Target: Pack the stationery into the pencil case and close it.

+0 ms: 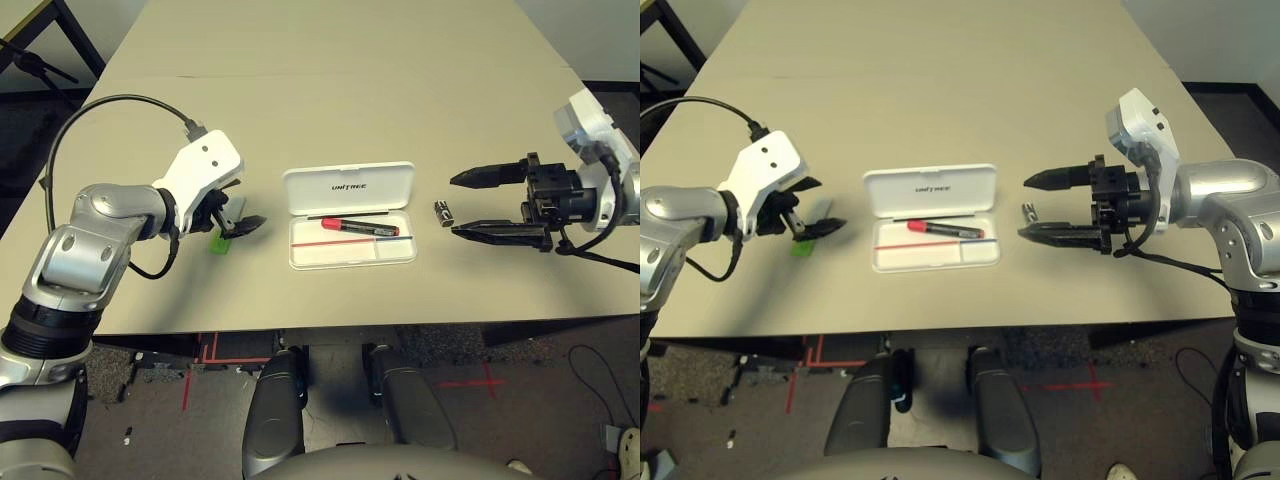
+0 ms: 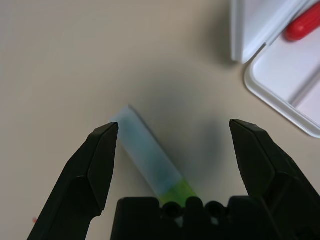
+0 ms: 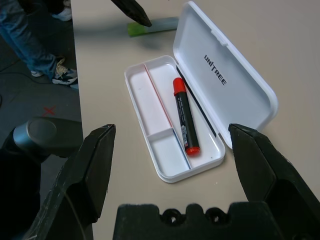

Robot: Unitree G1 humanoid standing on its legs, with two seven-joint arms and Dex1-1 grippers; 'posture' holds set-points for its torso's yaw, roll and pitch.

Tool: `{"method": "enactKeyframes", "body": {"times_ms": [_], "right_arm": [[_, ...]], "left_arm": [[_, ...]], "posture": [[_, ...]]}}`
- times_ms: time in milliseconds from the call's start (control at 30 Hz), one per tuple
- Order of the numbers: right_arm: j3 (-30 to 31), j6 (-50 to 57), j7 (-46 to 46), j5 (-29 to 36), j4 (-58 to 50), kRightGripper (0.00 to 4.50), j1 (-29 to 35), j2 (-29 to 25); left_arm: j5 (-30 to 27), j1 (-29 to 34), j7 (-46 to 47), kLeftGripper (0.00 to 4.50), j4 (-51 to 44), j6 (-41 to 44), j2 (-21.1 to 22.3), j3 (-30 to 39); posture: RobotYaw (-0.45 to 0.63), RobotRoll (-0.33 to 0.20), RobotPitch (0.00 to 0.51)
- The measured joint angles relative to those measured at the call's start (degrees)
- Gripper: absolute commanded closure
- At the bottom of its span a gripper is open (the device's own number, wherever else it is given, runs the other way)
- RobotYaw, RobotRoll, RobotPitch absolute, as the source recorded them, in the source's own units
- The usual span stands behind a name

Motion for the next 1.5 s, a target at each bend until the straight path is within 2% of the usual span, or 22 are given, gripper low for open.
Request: {"method": "enactKeyframes", "body": {"times_ms": [133,267,400,633,967,1067,1300,1333,1500], "right_arm": [[1.2,-0.8,-0.1,-0.1,0.3,0.01,0.0,0.4],[1.3,-1.8,-0.2,-0.4,0.7,0.01,0.0,0.4],[1.3,-2.3,-0.3,-0.5,0.8,0.01,0.0,0.4],[1.4,-3.1,-0.4,-0.6,0.8,0.01,0.5,0.3],[1.4,-4.0,-0.4,-1.4,0.9,0.01,0.6,0.0],[1.5,-4.3,-0.4,-1.8,1.1,0.0,0.5,0.0],[2.6,-5.9,-0.3,-2.6,2.1,0.0,0.0,0.3],[2.9,-6.0,-0.3,-2.6,2.3,0.0,-0.1,0.3],[3.4,-6.8,-0.3,-2.7,2.9,0.0,-0.4,0.4]], "left_arm": [[0.1,-1.3,6.0,0.0,0.2,8.3,-2.5,1.7],[0.2,-1.9,9.7,0.0,1.3,11.2,-4.1,2.1],[0.2,-1.9,12.8,0.0,4.9,11.4,-6.8,2.4],[0.1,-1.0,15.8,0.0,8.3,9.6,-9.0,2.7],[-0.2,0.6,16.4,0.0,9.5,7.3,-9.8,3.8],[-0.5,0.8,16.3,0.62,9.5,6.9,-10.0,3.9],[-1.0,1.6,16.3,3.21,9.5,5.6,-10.2,3.9],[-1.0,1.7,16.3,3.41,9.5,5.4,-10.2,3.9],[-1.1,1.9,15.4,3.4,9.5,4.2,-9.1,3.3]], "posture": [[0.0,0.0,0.203],[0.0,0.0,0.203],[0.0,0.0,0.203],[-0.02,0.0,0.206],[-0.02,0.0,0.203],[-0.02,0.0,0.203],[-0.02,0.0,0.2],[-0.02,0.0,0.2],[-0.01,0.0,0.196]]}}
